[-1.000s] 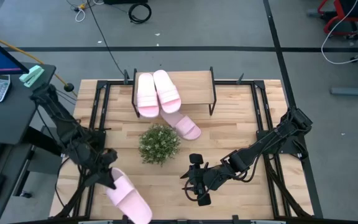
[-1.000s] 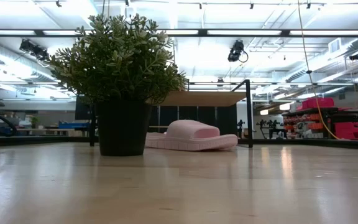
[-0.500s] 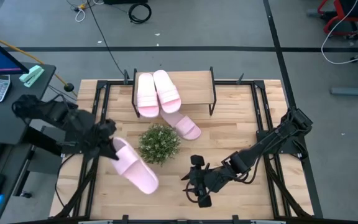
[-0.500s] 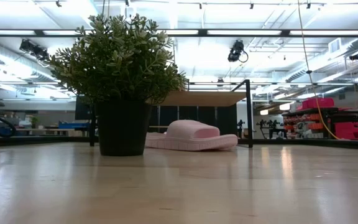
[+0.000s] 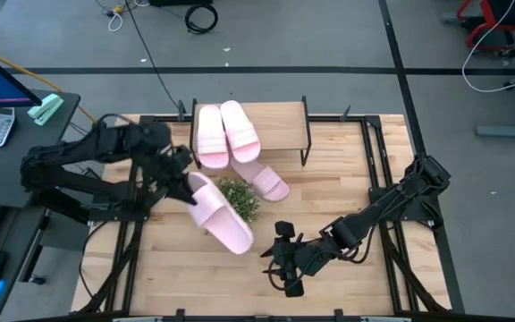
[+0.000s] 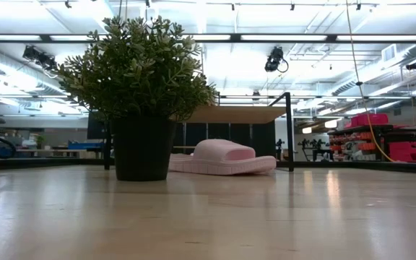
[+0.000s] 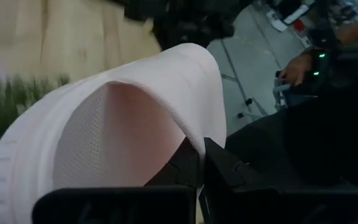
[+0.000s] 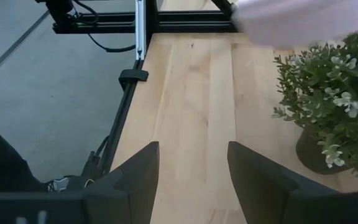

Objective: Pick and place slides into the shelf
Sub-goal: Put the pink slide on the shelf

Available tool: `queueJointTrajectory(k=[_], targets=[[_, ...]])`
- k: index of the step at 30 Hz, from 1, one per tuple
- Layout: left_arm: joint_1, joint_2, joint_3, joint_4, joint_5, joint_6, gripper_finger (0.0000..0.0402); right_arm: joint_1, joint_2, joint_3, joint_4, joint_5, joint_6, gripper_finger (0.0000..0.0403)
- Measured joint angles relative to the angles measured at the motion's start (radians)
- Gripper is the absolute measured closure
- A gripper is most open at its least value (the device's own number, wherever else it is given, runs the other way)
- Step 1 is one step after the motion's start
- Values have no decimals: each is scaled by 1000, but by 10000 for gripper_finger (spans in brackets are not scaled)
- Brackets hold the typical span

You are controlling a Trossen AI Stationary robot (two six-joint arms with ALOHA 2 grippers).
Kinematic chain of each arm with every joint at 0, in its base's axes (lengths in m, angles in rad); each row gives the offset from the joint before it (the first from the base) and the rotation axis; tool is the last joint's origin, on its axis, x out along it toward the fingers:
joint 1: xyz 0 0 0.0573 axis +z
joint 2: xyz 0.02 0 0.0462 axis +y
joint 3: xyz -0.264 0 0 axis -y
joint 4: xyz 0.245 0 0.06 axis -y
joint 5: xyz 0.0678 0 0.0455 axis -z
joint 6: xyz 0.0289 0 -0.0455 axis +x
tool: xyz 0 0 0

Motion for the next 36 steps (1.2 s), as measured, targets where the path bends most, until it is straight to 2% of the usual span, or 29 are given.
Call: queueJointTrajectory(k=[9, 13, 19, 28, 31, 36], targets=[[227, 166, 204, -2, 297, 179, 389, -1, -3, 0, -1, 0, -7, 206], [342, 248, 268, -84, 406, 250, 391, -7, -36, 0, -21, 13, -46, 206], [479, 346, 301, -236, 433, 396, 390, -8, -169, 0, -199, 195, -70, 206], [557, 498, 318, -202, 517, 423, 391, -8, -378, 0, -480, 401, -97, 206], [557, 563, 389, -204, 517, 420, 391, -8, -421, 0, -571, 447, -109, 206], [556, 687, 605, -228, 525, 421, 391, -16, -469, 0, -674, 473, -147, 206]])
